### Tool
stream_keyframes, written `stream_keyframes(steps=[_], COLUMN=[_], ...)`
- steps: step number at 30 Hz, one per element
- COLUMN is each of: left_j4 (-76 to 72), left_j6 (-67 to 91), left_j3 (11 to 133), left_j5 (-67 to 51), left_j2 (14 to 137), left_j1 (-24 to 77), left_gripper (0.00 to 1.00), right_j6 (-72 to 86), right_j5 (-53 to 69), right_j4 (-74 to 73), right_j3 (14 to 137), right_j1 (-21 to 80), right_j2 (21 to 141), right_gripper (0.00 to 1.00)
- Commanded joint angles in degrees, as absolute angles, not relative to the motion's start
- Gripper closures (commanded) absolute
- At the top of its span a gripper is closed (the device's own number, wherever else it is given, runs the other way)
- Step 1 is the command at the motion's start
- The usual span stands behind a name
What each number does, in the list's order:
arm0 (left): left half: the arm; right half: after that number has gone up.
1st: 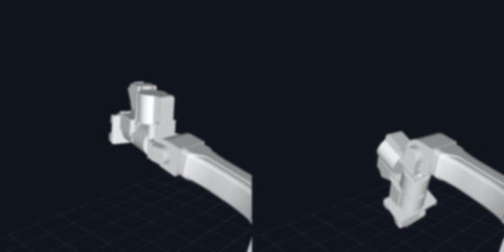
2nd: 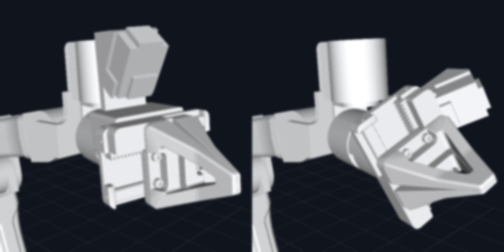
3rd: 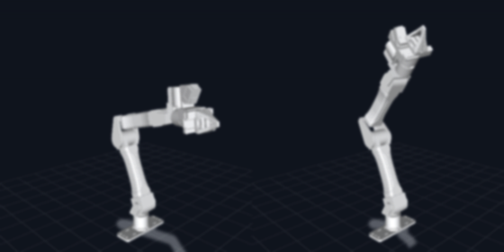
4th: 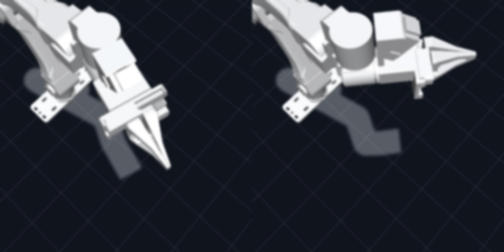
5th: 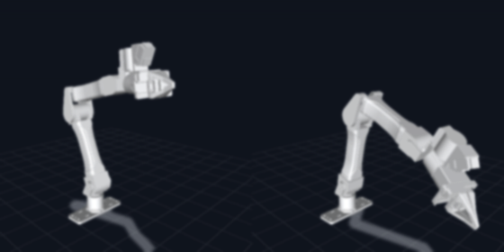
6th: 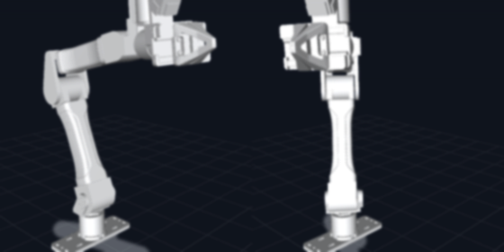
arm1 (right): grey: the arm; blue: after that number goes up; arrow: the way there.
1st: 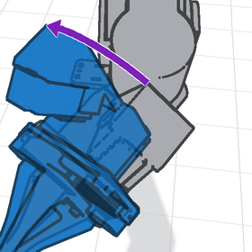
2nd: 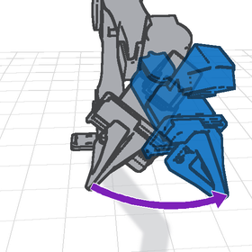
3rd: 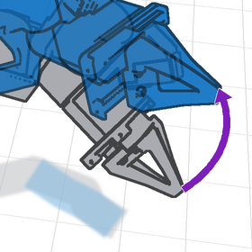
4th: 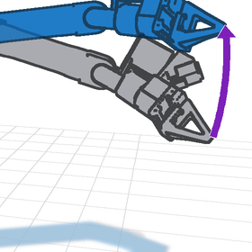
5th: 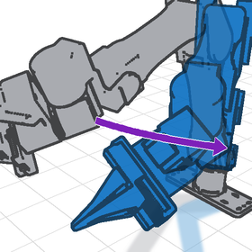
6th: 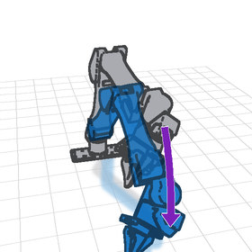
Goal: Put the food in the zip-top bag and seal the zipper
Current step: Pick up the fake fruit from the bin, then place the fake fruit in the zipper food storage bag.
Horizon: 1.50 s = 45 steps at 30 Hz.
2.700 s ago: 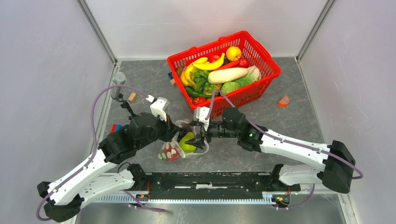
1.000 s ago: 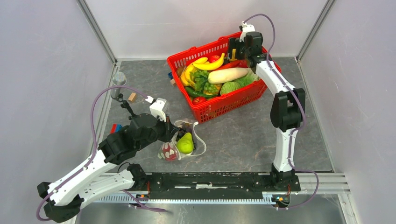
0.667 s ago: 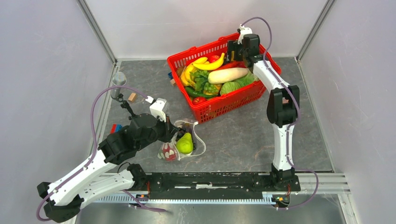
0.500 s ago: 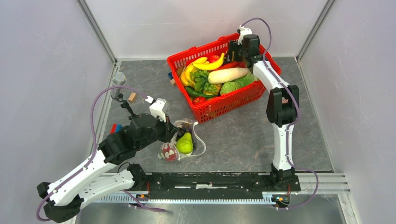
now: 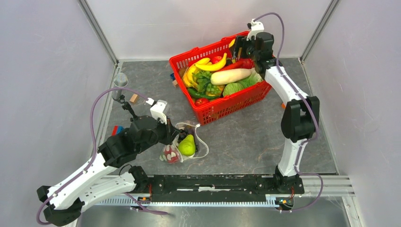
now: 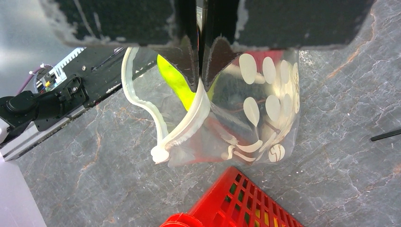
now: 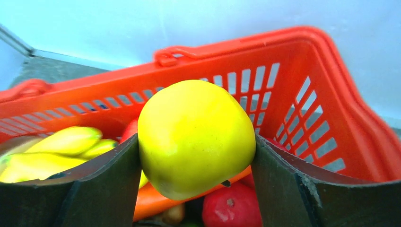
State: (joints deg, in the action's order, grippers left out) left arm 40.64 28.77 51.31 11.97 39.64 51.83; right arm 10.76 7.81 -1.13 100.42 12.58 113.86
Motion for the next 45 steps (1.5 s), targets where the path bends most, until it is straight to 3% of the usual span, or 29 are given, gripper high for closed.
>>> stream_keyframes(steps=[1,10,18,23,36,45], left_j4=[39.03,38.07,36.46,36.12,35.86,36.99], left_j6=[29.7,29.61,29.74,30.03,30.25,30.31], left_j3=[51.83,51.86,51.55,51.38,51.42,51.44], left_j5=[12.58,12.04,11.59,11.52,11.16,11.38], left_j2=[38.65,39.28,39.73,39.33,40.15,38.9], left_j1=[51.59,51.66,51.59,51.61,51.55,51.59], left_gripper=[0.93,0.93,0.93,0.93,0.93,0.93], right_j6=[12.02,19.21,18.06,15.89,8.65,3.84], right_j5=[13.05,31.75,34.1,34.48,29.74,11.77], right_j4=[5.64,21.08,23.04,21.3,17.08,11.99], right_j3=[94.74,68.37,50.39,44.1,40.83,47.76], right_j1=[12.0,12.99,19.0,28.87,53.46,62.77], right_j2=[104.34,83.02,64.66,58.18,60.89,72.18], right_gripper=[0.48,0.48,0.47,0.47,0.46,0.46])
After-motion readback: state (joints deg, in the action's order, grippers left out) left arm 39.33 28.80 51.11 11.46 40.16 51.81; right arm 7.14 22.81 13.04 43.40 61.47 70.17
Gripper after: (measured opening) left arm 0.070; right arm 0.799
